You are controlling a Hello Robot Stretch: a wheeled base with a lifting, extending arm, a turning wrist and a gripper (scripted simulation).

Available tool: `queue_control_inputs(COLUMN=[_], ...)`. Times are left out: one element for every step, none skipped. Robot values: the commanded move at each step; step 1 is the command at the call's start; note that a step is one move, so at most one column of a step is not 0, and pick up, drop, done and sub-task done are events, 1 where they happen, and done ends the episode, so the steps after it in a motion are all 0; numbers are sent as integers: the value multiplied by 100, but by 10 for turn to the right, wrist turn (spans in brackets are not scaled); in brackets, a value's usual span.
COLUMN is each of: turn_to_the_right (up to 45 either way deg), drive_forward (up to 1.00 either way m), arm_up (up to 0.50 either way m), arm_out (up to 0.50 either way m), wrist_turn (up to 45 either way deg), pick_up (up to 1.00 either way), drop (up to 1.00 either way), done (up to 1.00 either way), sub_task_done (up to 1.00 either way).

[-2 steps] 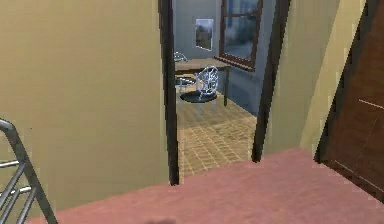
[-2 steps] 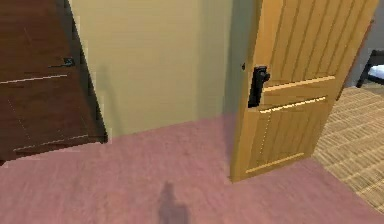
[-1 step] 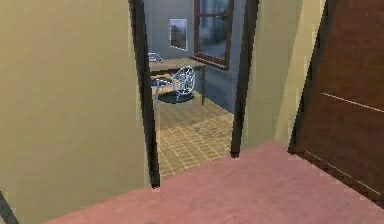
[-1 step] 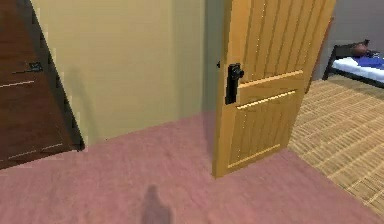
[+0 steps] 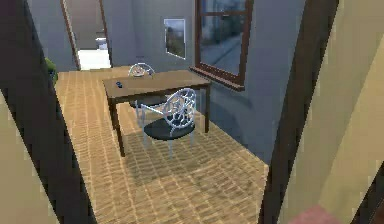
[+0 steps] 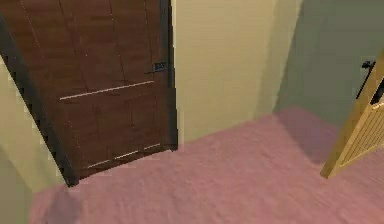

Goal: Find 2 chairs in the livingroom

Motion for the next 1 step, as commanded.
queue_control_inputs(turn_to_the_right=[0], drive_forward=[50], arm_up=[0], arm_out=[0], wrist_turn=[0], pick_up=[0], drop=[0], done=[0], sub_task_done=[0])
